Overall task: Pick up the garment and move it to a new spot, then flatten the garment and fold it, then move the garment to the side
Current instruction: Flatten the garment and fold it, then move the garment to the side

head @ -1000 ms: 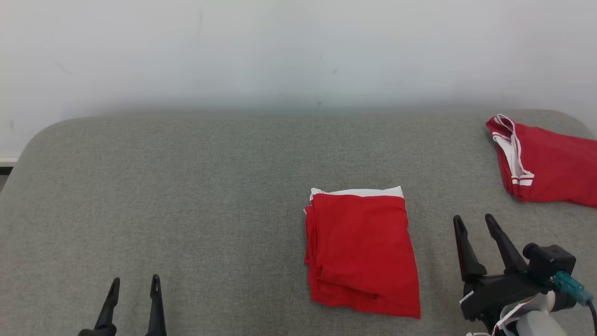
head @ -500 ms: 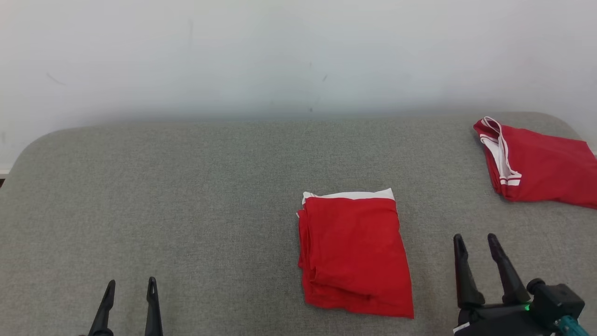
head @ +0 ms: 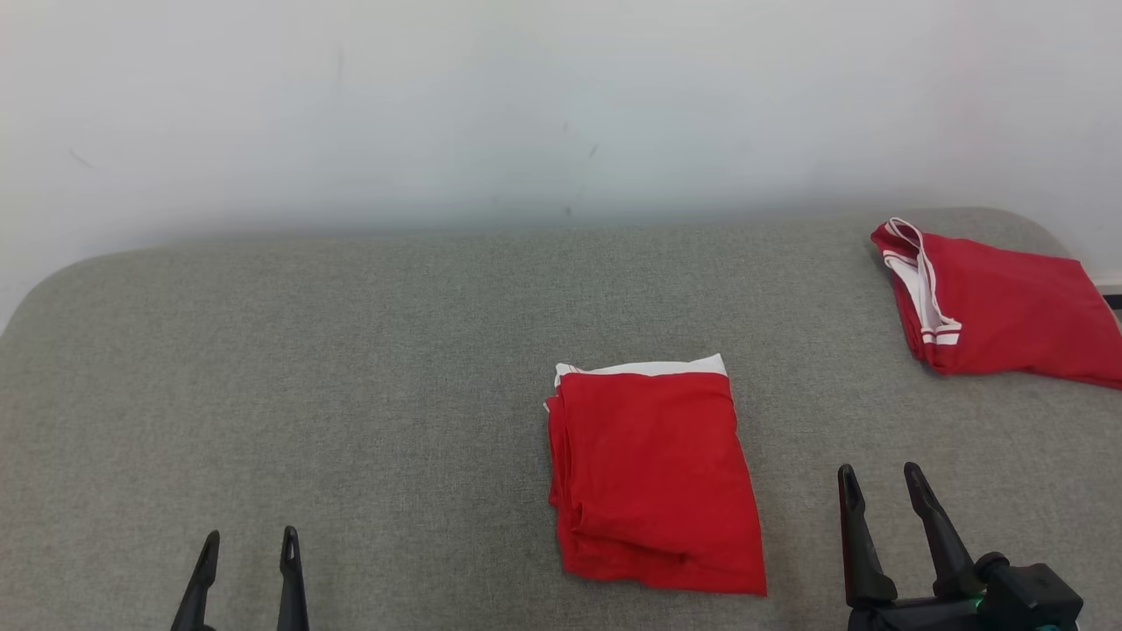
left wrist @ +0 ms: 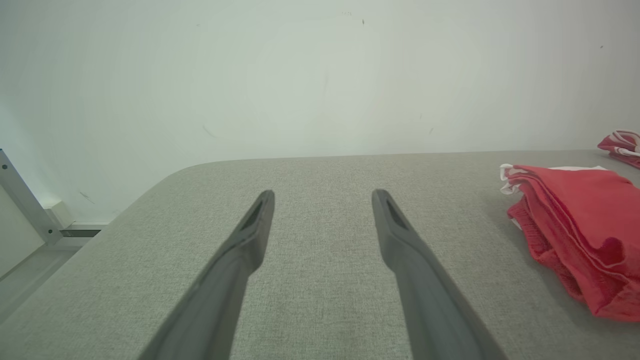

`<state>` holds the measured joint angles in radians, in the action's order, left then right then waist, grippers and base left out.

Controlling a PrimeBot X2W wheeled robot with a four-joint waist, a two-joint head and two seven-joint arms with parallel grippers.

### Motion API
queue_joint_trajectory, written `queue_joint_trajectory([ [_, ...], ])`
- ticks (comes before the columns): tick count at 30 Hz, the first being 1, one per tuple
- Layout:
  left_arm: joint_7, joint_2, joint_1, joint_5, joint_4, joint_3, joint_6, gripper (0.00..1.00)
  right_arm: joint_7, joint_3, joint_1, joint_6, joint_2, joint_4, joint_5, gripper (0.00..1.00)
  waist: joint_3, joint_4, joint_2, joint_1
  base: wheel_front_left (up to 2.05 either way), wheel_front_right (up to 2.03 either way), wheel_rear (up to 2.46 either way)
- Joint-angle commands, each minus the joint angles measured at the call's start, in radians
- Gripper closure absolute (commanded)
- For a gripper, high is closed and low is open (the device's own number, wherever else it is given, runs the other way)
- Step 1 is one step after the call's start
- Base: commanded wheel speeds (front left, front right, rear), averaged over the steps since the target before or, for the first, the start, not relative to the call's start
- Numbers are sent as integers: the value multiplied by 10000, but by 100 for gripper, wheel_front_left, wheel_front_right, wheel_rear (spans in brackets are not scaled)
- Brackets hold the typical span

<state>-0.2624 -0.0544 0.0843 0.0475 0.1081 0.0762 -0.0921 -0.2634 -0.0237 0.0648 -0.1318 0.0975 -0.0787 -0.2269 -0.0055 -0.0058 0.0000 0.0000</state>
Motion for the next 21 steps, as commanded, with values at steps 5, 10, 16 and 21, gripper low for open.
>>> queue_joint_trajectory([
  [5,-31,-30,197,-178,-114,-119,18,0,-7,-20,120,29,-172,-60,105,0,-53,18,0,0,0,0,0],
  [10,-31,-55,214,-239,-43,-213,-14,0,-8,104,139,29,-158,-94,383,0,-89,73,0,0,0,0,0],
  [16,-31,-94,179,-229,-10,-261,-28,0,-9,23,156,29,-253,-141,430,0,-120,133,0,0,0,0,0],
  [21,-31,-85,187,-233,-22,-226,42,0,-7,23,157,29,-296,-193,460,0,-118,154,0,0,0,0,0],
])
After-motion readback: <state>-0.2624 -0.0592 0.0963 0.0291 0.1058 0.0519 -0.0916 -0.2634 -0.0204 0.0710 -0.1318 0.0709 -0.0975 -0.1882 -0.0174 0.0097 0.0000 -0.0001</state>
